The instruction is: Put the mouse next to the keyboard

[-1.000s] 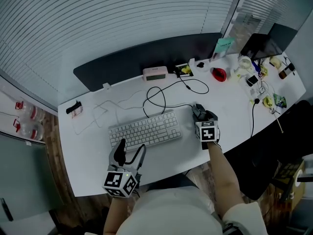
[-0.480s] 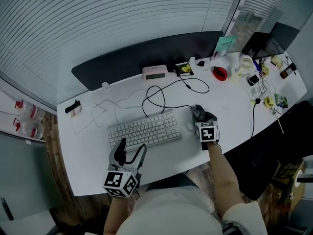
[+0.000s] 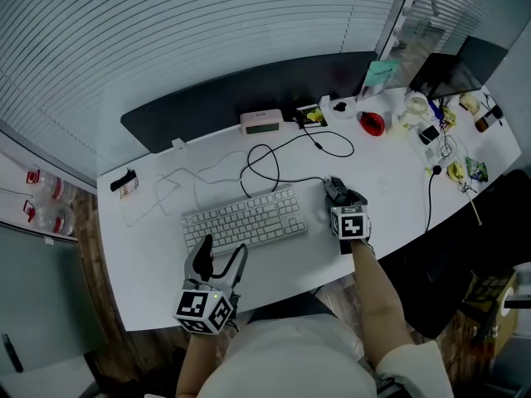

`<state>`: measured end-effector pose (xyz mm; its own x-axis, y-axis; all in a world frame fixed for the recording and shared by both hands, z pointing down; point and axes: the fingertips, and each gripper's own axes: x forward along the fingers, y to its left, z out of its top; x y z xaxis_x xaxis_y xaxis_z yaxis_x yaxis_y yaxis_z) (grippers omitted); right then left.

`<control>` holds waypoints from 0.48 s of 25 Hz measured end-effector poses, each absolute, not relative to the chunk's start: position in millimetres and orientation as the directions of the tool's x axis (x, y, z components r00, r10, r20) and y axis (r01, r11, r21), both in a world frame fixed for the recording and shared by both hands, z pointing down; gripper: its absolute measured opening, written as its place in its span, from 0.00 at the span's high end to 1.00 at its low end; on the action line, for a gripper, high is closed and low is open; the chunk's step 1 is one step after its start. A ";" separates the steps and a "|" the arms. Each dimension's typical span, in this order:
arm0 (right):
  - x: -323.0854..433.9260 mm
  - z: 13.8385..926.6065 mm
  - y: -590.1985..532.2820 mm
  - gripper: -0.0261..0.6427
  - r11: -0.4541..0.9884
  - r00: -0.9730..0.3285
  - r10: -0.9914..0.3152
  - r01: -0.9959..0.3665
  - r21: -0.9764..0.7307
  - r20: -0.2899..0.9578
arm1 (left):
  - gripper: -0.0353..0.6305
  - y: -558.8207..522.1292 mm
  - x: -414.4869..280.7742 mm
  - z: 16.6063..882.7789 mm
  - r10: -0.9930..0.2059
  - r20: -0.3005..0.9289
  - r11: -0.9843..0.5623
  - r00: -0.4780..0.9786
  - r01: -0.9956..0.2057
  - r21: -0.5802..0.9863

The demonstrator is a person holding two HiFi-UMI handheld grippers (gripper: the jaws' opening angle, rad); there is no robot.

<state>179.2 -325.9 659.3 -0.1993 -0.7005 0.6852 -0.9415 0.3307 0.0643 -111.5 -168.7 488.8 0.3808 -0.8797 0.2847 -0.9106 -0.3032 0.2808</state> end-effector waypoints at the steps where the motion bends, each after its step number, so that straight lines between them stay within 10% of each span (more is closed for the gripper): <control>1: 179.0 659.3 -326.3 0.53 0.331 -0.200 -0.700 -0.942 0.063 0.686 | 0.45 -168.2 -111.7 488.5 -0.880 0.285 -0.302 0.380 -0.911 0.281; 12: 175.4 641.1 -320.8 0.48 0.334 -0.218 -0.722 -0.941 0.055 0.657 | 0.45 -160.2 -110.8 484.2 -0.887 0.275 -0.297 0.372 -0.914 0.277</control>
<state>175.4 -320.8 641.1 -0.2182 -0.7219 0.6567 -0.9408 0.3345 0.0550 -110.8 -160.2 484.2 0.3717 -0.8867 0.2751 -0.9138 -0.2972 0.2767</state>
